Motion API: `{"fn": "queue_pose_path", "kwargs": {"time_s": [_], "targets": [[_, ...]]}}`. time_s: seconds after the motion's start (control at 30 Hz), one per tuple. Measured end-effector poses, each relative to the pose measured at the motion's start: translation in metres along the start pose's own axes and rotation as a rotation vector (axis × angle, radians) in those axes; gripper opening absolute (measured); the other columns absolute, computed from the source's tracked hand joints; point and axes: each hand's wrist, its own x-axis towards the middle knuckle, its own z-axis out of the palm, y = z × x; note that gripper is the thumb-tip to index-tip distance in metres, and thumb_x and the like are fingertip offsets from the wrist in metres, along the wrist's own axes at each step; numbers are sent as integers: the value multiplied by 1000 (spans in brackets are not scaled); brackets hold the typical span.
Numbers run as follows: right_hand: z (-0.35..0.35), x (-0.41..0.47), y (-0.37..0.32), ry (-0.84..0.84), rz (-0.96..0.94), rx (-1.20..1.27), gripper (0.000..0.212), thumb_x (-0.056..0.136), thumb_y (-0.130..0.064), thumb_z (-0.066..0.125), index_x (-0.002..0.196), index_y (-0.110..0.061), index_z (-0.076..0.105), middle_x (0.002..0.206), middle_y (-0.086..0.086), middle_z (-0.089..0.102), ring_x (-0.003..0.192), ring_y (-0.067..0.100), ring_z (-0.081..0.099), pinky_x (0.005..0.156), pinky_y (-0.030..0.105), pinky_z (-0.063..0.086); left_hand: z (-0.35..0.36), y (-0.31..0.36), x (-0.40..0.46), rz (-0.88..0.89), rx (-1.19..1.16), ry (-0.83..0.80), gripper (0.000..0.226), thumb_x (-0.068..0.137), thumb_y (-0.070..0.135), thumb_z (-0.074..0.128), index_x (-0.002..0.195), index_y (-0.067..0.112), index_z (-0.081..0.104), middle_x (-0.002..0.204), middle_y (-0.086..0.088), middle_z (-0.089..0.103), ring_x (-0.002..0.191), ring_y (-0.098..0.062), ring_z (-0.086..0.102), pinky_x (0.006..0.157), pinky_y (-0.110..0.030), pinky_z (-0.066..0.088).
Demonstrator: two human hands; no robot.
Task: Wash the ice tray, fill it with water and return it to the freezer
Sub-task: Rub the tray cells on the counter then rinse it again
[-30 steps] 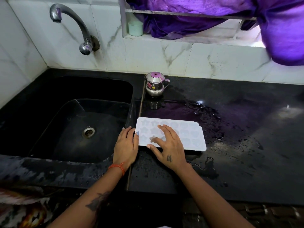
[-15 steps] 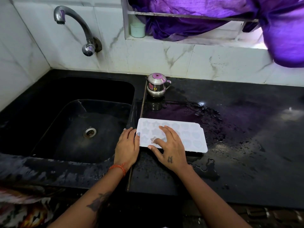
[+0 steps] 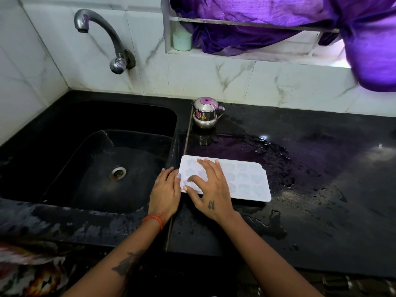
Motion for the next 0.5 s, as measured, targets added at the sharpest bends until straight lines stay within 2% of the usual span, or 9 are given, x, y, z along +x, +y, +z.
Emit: {"fn": "queue_pose_path", "kwargs": {"time_s": [0.13, 0.33, 0.5], "targets": [[7, 1, 3, -61, 22, 37, 21, 86, -37, 62, 85, -17, 70, 134, 15, 52, 131, 30, 42, 116, 43, 21, 1, -1, 1, -11, 2, 5, 39, 101, 28, 29, 131, 16, 52, 144, -2, 44, 141, -18, 27, 110, -22, 16], [6, -1, 4, -112, 14, 50, 19, 89, -33, 58, 91, -21, 72, 134, 16, 52, 131, 30, 41, 113, 47, 28, 2, -2, 2, -11, 16, 1, 39, 101, 27, 30, 132, 17, 52, 144, -2, 44, 141, -18, 26, 110, -22, 16], [4, 1, 5, -172, 27, 35, 22, 89, -37, 55, 93, -26, 73, 138, 15, 48, 137, 30, 33, 116, 47, 22, 3, -3, 2, -11, 11, 5, 38, 101, 27, 30, 131, 17, 52, 144, -2, 44, 141, -18, 26, 110, -21, 16]]}}
